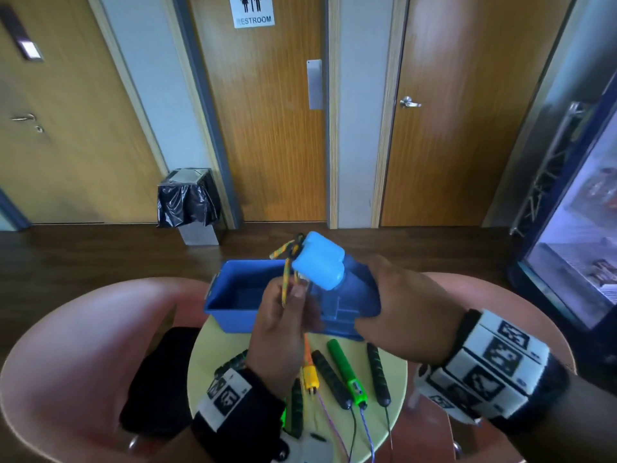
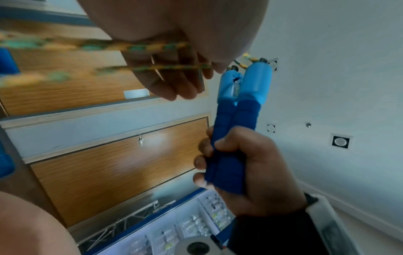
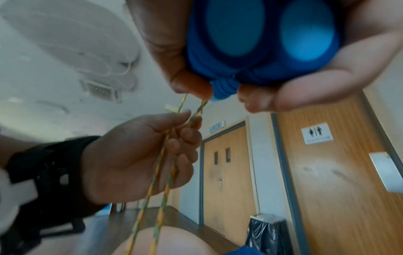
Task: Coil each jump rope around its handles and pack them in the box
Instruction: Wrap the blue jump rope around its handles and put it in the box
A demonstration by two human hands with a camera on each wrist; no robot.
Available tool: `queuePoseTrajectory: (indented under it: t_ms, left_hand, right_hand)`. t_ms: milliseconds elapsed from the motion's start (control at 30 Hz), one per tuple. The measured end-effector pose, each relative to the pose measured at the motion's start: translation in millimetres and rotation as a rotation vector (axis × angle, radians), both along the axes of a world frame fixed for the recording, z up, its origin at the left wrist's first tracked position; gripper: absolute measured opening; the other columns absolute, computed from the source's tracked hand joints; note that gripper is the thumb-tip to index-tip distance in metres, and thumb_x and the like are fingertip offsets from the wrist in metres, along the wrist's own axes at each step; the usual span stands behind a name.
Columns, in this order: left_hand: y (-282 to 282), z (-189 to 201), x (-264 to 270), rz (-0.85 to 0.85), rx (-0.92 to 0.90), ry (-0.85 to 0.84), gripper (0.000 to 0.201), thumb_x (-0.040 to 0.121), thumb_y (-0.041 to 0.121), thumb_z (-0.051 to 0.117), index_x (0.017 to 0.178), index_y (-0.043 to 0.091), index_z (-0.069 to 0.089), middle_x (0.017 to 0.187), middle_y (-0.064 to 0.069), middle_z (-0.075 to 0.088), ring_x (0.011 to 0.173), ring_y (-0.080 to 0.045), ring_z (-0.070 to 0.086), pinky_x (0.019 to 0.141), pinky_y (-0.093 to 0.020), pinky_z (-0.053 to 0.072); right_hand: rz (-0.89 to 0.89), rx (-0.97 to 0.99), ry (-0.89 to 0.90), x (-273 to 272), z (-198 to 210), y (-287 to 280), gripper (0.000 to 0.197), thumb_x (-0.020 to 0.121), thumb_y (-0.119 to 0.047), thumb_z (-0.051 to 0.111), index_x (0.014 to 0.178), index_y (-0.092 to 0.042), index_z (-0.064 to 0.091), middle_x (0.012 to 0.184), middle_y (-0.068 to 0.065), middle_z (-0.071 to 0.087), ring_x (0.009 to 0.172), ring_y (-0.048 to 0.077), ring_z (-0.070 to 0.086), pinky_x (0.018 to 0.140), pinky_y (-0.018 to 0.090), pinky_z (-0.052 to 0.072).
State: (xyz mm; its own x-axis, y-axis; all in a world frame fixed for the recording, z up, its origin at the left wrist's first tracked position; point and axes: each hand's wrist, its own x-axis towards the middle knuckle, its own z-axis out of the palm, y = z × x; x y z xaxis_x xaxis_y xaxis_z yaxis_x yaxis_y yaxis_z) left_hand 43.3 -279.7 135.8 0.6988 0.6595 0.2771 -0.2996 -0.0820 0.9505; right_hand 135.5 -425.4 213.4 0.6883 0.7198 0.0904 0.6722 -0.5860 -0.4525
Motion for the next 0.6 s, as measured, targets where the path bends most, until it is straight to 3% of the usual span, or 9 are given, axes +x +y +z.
queuePoseTrajectory:
  t_ms: [33, 167, 300, 367, 400, 467, 533, 600]
  left_hand:
    - [-2.2, -1.7, 0.2, -0.013, 0.026, -0.013, 0.023, 0.099, 0.035, 0.045, 0.094, 0.018, 0.060, 0.061, -0.005, 0.052, 0.055, -0.025, 0.049, 0.053, -0.039, 0.044]
    - [-5.9, -13.0, 3.9, -0.067, -0.077, 0.048, 0.037, 0.094, 0.047, 0.038, 0.082, 0.027, 0.067, 0.054, 0.008, 0.027, 0.048, -0.013, 0.022, 0.048, -0.027, 0.022]
    - [-6.8, -20.0, 7.2, -0.155, 0.168, 0.167, 0.043, 0.099, 0.054, 0.036, 0.076, 0.029, 0.062, 0.054, 0.010, 0.040, 0.050, -0.010, 0.034, 0.056, -0.029, 0.028]
    - [-10.0, -16.2, 10.2, -0.256, 0.152, 0.194, 0.047, 0.105, 0.042, 0.036, 0.065, 0.034, 0.060, 0.052, 0.010, 0.050, 0.048, -0.004, 0.043, 0.055, -0.024, 0.036]
    - [-9.4, -15.1, 11.9, -0.308, 0.104, 0.211, 0.047, 0.103, 0.040, 0.038, 0.063, 0.033, 0.060, 0.052, 0.009, 0.054, 0.048, -0.004, 0.047, 0.055, -0.021, 0.038]
    - [-6.3, -11.5, 14.0, -0.419, 0.015, 0.245, 0.042, 0.098, 0.044, 0.045, 0.065, 0.027, 0.064, 0.058, 0.006, 0.060, 0.054, -0.009, 0.054, 0.062, -0.027, 0.044]
    - [-2.9, -5.2, 11.2, -0.458, 0.033, 0.302, 0.042, 0.101, 0.040, 0.047, 0.069, 0.019, 0.065, 0.055, 0.007, 0.060, 0.052, -0.004, 0.055, 0.062, -0.024, 0.045]
    - [0.5, 2.6, 7.5, -0.409, 0.164, 0.354, 0.042, 0.104, 0.035, 0.044, 0.074, 0.012, 0.062, 0.048, 0.012, 0.052, 0.043, 0.003, 0.045, 0.051, -0.015, 0.036]
  right_hand:
    - [-0.035, 0.036, 0.063, 1.7, -1.4, 1.1, 0.035, 0.073, -0.034, 0.063, 0.103, -0.024, 0.047, 0.086, -0.005, 0.062, 0.077, 0.014, 0.062, 0.070, 0.037, 0.053]
    - [-0.135, 0.369, 0.526, 1.5, -6.9, 6.2, 0.019, 0.074, -0.014, 0.066, 0.084, -0.016, 0.050, 0.056, -0.007, 0.050, 0.048, 0.014, 0.044, 0.049, 0.029, 0.036]
    - [-0.104, 0.569, 0.870, -9.9, -20.5, 13.1, 0.045, 0.053, -0.016, 0.062, 0.089, 0.010, 0.052, 0.051, 0.008, 0.045, 0.044, 0.020, 0.041, 0.047, 0.028, 0.034]
    - [-0.071, 0.633, 1.123, -14.4, -28.6, 16.9, 0.047, 0.040, -0.018, 0.065, 0.079, 0.005, 0.054, 0.055, 0.013, 0.041, 0.044, 0.022, 0.040, 0.047, 0.027, 0.035]
    - [-0.051, 0.652, 1.251, -14.5, -30.7, 17.3, 0.050, 0.037, -0.020, 0.065, 0.081, 0.000, 0.055, 0.058, 0.013, 0.040, 0.045, 0.021, 0.039, 0.047, 0.026, 0.035]
    - [-0.010, 0.673, 1.451, -11.2, -33.4, 14.7, 0.059, 0.040, -0.017, 0.063, 0.098, -0.007, 0.053, 0.062, 0.008, 0.041, 0.046, 0.017, 0.038, 0.048, 0.024, 0.034]
    - [0.025, 0.691, 1.530, -7.1, -34.4, 10.4, 0.055, 0.049, -0.013, 0.057, 0.104, -0.009, 0.054, 0.063, 0.004, 0.042, 0.047, 0.016, 0.036, 0.049, 0.023, 0.034]
    - [0.014, 0.699, 1.503, -2.9, -34.1, 8.8, 0.051, 0.048, -0.012, 0.057, 0.099, -0.011, 0.056, 0.063, 0.004, 0.043, 0.047, 0.016, 0.037, 0.048, 0.023, 0.035]
